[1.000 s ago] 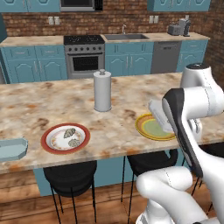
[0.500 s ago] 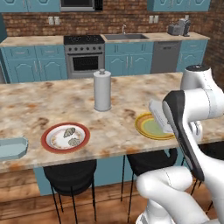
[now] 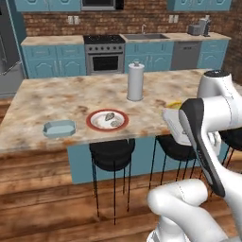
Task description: Place two dumplings into each of the tupperware containers and then place the containers in the fridge.
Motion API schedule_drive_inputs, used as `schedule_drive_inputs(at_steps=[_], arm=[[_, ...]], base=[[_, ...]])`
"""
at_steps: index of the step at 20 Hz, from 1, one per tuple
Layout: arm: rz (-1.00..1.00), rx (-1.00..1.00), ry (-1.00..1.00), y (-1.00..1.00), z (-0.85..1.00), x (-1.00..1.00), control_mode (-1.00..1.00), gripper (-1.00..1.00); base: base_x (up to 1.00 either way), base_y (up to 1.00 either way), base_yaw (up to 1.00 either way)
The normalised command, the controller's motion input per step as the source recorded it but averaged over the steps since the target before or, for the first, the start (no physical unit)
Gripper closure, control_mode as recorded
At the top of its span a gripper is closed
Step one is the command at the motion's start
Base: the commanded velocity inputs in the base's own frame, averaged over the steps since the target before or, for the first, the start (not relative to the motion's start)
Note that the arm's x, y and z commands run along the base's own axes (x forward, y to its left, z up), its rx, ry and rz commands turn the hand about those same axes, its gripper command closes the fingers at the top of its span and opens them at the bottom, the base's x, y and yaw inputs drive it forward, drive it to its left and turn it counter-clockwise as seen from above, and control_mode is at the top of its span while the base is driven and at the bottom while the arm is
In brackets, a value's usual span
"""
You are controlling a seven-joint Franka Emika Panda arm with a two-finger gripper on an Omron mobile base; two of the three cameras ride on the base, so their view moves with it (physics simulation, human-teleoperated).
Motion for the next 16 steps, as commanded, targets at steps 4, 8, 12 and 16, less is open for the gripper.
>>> schedule_drive_inputs(at_steps=[4,8,12,16], arm=[[0.0,0.0,0.0,0.0,0.0,0.0,1.0,1.0],[0.0,0.0,0.0,0.0,0.0,0.0,1.0,1.0],[0.0,0.0,0.0,0.0,0.0,0.0,1.0,1.0],[0.0,0.0,0.0,0.0,0.0,0.0,1.0,1.0]], base=[[-0.01,1.0,0.0],[0.0,1.0,0.0],[0.1,1.0,0.01],[0.29,1.0,0.01]])
